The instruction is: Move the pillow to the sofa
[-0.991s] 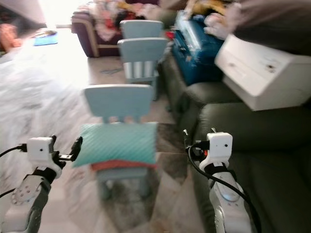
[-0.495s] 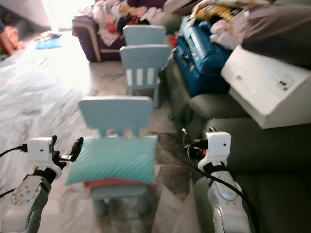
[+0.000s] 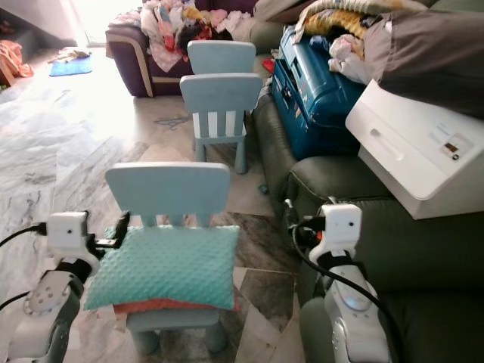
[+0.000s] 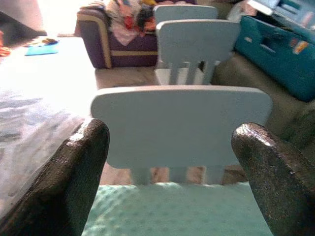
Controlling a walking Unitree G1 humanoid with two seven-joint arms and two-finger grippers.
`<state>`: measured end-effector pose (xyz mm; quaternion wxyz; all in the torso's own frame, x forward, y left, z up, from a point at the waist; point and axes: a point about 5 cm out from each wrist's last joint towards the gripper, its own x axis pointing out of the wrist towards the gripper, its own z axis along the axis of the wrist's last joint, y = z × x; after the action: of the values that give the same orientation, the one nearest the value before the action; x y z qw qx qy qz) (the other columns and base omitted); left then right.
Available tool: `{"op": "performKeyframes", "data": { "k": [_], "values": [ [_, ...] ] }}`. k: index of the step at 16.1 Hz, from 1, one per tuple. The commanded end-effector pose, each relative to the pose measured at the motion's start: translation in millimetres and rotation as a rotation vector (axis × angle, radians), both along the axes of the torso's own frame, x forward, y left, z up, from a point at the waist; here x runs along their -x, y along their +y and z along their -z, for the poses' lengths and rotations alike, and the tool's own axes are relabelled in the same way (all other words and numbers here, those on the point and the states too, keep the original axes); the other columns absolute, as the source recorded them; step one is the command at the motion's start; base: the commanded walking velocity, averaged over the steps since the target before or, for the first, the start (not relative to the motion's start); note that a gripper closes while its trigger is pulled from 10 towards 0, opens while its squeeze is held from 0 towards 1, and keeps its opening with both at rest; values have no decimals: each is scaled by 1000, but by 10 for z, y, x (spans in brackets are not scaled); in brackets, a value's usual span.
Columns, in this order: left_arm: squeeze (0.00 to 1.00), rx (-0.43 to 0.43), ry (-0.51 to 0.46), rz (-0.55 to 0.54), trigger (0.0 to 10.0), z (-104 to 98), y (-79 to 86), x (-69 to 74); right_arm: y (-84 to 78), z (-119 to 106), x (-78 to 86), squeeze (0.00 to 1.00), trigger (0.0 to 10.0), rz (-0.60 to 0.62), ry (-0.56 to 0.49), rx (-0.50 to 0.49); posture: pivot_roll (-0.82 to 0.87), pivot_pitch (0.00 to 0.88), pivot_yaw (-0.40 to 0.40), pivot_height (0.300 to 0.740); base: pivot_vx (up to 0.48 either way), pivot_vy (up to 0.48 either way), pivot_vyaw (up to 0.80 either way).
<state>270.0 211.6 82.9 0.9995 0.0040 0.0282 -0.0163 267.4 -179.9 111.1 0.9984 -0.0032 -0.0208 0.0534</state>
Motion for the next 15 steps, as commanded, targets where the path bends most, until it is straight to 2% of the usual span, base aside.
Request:
{"op": "performKeyframes", "data": {
  "k": [1, 8, 15],
  "values": [
    [0, -3, 9, -11, 10000, 1, -24, -17, -36, 1, 3, 0, 10000, 18, 4, -1, -97, 70, -14, 740, 0, 0, 0],
    [0, 15, 39, -64, 10000, 32, -12, -44, -37, 3, 8, 0, 10000, 22, 7, -1, -101, 75, -14, 740, 0, 0, 0],
    [0, 22, 53, -59, 10000, 50, -32, -47, -42, 9, 11, 0, 10000, 24, 10, -2, -103, 78, -14, 740, 0, 473, 0]
  ]
}}
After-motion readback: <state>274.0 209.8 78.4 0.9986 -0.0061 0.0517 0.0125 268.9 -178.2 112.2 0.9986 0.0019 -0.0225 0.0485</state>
